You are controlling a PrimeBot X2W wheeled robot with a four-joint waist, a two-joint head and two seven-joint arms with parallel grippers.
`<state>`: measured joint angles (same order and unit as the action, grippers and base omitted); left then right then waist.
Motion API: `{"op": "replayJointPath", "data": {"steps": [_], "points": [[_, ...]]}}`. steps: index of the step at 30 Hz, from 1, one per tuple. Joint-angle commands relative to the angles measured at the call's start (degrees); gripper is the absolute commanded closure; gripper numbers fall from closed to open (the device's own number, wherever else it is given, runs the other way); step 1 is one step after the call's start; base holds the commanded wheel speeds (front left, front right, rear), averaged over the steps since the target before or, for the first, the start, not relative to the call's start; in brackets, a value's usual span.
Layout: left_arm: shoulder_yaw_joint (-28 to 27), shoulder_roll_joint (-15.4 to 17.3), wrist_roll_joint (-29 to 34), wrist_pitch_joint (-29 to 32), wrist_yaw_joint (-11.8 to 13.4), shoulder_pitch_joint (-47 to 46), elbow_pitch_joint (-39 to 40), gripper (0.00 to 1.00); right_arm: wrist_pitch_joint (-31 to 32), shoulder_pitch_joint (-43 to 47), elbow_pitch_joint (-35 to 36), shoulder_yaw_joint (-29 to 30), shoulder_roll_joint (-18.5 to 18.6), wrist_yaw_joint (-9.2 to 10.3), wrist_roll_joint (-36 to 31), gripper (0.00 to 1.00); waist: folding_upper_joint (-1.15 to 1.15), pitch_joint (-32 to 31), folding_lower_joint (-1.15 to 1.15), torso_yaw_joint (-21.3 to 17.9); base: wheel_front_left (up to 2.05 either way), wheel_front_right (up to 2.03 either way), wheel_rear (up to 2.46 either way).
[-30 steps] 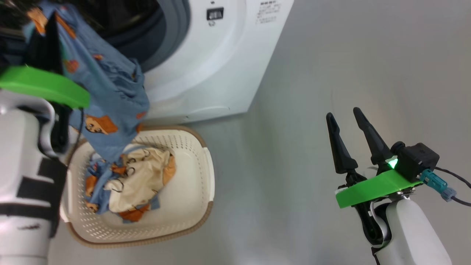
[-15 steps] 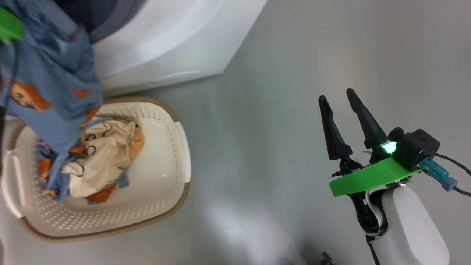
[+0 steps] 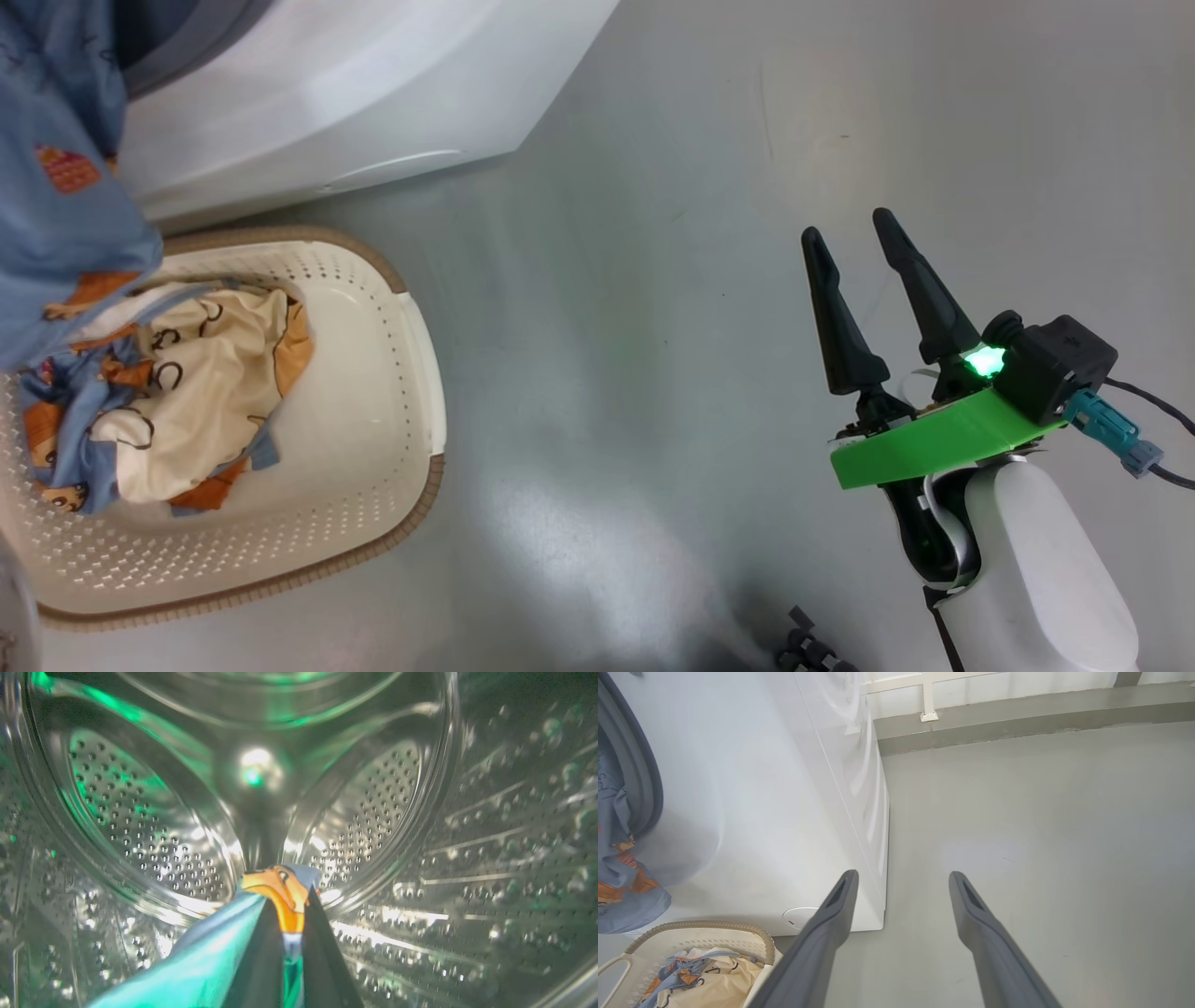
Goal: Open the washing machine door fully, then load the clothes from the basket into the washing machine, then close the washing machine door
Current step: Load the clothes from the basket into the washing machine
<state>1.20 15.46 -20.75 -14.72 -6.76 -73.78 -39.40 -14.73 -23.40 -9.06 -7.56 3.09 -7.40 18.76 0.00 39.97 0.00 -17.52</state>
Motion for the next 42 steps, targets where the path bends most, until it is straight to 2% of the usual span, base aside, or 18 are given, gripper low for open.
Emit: {"op": "replayJointPath", "data": {"steps": [1,10,18,36,42], "points": [[-0.5,2.0,1.1,-0.3,0.0,1.3,-0.3,0.00,-0.3,0.7,1.1,-1.2,-0.2,-0.09,1.1,0.00,0.00,-0.3,0.00,0.4,0.00,0.00,0.00],[2.1,1.6,4.3,-0.3,-0.5,1.8,-7.2,0.00,-0.3,0.4,0.6,-0.6,-0.2,-0.09,0.9,0.00,0.00,-1.5,0.00,2.3,0.00,0.00,0.00],[3.5,0.7,5.1,-0.3,-0.6,5.2,-5.6,0.00,-0.3,0.4,0.7,-0.2,-0.2,-0.09,1.2,0.00,0.00,-3.1,0.00,4.1,0.00,0.00,0.00],[3.7,1.5,1.9,-0.3,-0.7,25.5,13.3,0.00,-0.3,1.4,-0.5,1.0,-0.2,-0.09,-0.3,0.00,0.00,-8.1,0.00,7.3,0.00,0.00,0.00],[0.2,1.5,0.4,-0.3,-0.4,35.4,21.6,0.00,-0.3,1.8,-0.3,1.7,-0.2,-0.09,-1.1,0.00,0.00,-9.2,0.00,7.3,0.00,0.00,0.00]]}}
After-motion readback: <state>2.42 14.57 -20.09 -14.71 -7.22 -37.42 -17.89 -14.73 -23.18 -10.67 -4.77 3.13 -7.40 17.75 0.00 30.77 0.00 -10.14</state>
